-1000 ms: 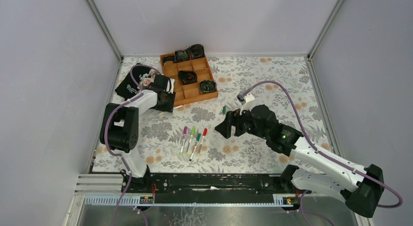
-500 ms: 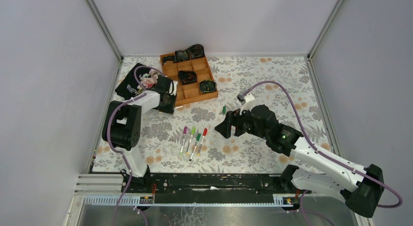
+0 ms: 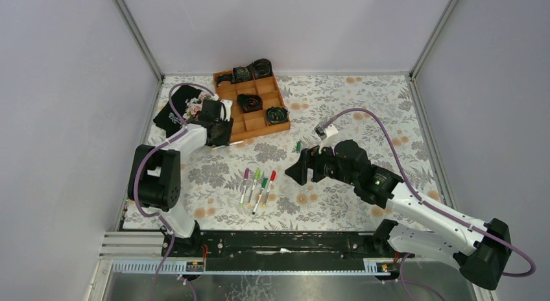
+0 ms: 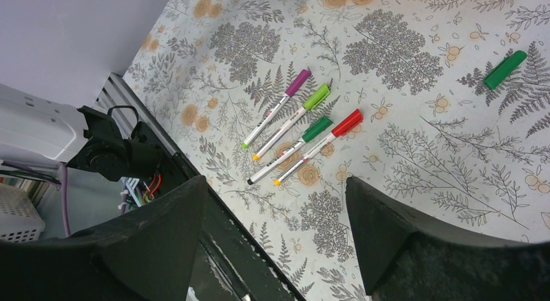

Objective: Insert the pens into the pen caps

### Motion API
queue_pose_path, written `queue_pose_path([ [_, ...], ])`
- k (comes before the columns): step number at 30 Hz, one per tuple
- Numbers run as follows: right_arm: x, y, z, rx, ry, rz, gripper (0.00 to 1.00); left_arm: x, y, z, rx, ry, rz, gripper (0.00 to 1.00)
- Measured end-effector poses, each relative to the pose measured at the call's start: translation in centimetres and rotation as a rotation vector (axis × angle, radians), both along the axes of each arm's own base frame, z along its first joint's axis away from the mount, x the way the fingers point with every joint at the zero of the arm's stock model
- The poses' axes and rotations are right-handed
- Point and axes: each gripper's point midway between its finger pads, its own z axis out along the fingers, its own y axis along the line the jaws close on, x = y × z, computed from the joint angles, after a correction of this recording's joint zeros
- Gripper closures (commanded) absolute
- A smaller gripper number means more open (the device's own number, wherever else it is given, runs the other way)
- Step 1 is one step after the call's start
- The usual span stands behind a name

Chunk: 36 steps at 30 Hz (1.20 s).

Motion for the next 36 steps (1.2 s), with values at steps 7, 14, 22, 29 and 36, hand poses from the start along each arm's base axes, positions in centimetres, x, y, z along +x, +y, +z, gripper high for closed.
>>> queue_pose_path([
  [7, -0.1, 0.3, -0.1, 0.005, 0.009, 0.014, 0.16, 0.0, 0.2, -1.2, -0.027, 0.033, -0.007, 0.6],
  [14, -0.2, 0.4, -0.1, 0.012, 0.015, 0.019, 0.16, 0.0, -0.1, -2.7, -0.038, 0.075, -0.023, 0.62],
  [22, -0.2, 0.5, -0.1, 0.016, 0.014, 0.019, 0.16, 0.2, -0.3, -3.5, -0.039, 0.092, -0.038, 0.69],
  [29, -0.4, 0.3, -0.4, 0.018, 0.019, 0.015, 0.16, -0.7, -1.2, -3.6, -0.032, 0.103, -0.069, 0.83],
  [36, -0.5, 0.2, -0.3, 0.029, 0.015, 0.015, 0.16, -2.9, -5.7, -3.7, 0.009, 0.12, -0.189, 1.0],
])
